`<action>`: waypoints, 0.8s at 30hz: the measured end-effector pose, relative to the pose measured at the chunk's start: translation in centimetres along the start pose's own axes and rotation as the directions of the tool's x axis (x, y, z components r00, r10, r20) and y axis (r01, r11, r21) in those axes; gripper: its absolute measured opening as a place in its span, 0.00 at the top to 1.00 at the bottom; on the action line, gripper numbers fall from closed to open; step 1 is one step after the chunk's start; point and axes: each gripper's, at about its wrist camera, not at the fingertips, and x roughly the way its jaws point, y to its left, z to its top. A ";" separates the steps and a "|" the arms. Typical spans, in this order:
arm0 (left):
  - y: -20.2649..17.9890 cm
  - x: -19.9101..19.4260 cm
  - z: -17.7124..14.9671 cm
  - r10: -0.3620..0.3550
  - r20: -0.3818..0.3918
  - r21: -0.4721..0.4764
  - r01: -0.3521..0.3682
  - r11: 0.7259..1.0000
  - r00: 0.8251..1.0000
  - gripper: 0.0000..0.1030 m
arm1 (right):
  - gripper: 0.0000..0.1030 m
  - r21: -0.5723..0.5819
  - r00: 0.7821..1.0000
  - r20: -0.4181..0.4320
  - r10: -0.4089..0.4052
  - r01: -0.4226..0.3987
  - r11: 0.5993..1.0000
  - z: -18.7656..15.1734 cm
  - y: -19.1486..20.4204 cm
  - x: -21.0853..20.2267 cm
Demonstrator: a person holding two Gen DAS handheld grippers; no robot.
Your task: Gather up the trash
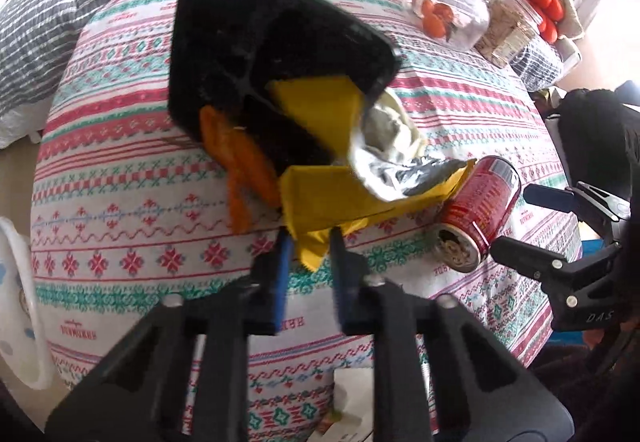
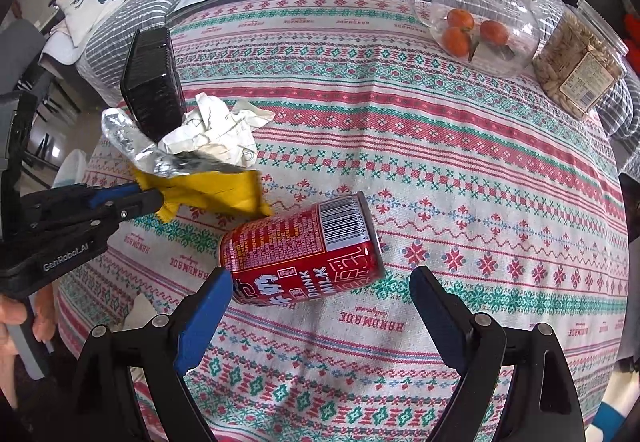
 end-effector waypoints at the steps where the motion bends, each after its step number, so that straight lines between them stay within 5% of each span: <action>1: -0.2 -0.1 0.0 -0.001 0.003 0.004 0.001 1.000 1.000 0.91 | 0.11 -0.001 1.000 -0.001 0.001 -0.001 1.000 0.0 0.1 0.0; 14: 1.9 -2.4 -0.6 0.023 0.031 -0.020 -0.022 1.000 0.999 0.95 | 0.11 -0.048 1.000 -0.026 -0.018 0.017 0.999 0.3 1.8 1.3; 16: 2.3 -2.8 -0.8 0.033 0.036 -0.021 -0.032 0.999 0.999 0.82 | 0.11 -0.044 1.000 -0.027 -0.016 0.015 0.999 0.4 1.9 1.4; 18: 2.6 -3.1 -0.9 0.040 0.052 -0.025 -0.039 0.999 0.998 0.42 | 0.11 -0.044 0.999 -0.031 -0.016 0.015 0.999 0.4 2.0 1.4; 24: 2.6 -3.2 -0.3 0.015 0.098 -0.013 -0.014 1.000 0.995 0.38 | 0.11 -0.053 0.999 -0.031 -0.013 0.011 0.999 0.7 2.0 1.7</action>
